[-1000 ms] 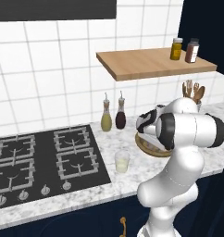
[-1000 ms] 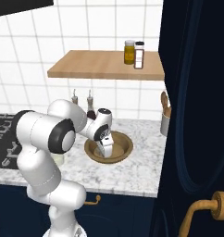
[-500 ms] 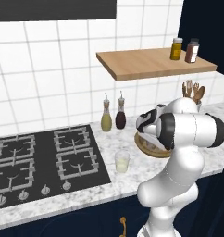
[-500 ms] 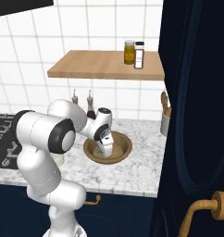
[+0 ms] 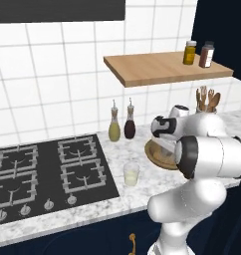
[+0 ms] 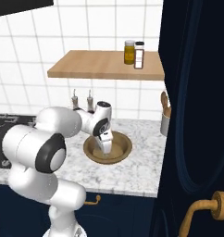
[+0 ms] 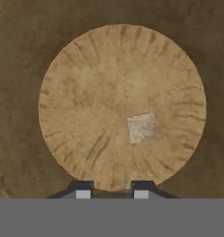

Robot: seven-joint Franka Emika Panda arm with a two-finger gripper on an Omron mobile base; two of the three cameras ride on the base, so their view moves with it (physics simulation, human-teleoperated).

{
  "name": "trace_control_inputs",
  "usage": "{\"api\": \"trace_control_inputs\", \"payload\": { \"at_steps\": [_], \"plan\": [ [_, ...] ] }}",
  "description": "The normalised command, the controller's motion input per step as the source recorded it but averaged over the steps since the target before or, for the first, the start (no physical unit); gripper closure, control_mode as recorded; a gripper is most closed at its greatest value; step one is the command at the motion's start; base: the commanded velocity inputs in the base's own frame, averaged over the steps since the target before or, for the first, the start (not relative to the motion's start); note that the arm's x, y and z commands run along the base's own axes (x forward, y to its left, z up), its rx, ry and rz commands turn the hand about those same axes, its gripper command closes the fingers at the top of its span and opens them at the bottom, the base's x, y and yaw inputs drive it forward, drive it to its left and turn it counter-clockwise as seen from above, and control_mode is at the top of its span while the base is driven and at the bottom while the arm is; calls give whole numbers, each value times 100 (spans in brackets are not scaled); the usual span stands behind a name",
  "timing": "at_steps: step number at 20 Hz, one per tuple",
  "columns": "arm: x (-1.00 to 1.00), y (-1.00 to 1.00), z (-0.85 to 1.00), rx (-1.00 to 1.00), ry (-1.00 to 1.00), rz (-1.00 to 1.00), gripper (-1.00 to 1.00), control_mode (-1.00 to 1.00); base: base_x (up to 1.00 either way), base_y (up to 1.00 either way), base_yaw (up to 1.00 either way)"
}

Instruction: Grab a lemon wedge from the fridge and one ice cube from the ice bowl, and put them in the glass of lemonade.

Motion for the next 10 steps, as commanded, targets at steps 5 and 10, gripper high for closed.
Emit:
{"api": "trace_control_inputs", "payload": {
  "at_steps": [5, 10],
  "plan": [
    [-31, 19, 60, 0, 0, 2, 100, -100, 0, 0, 0],
    [-17, 44, 54, -1, 0, 14, 100, -100, 0, 0, 0]
  ]
}}
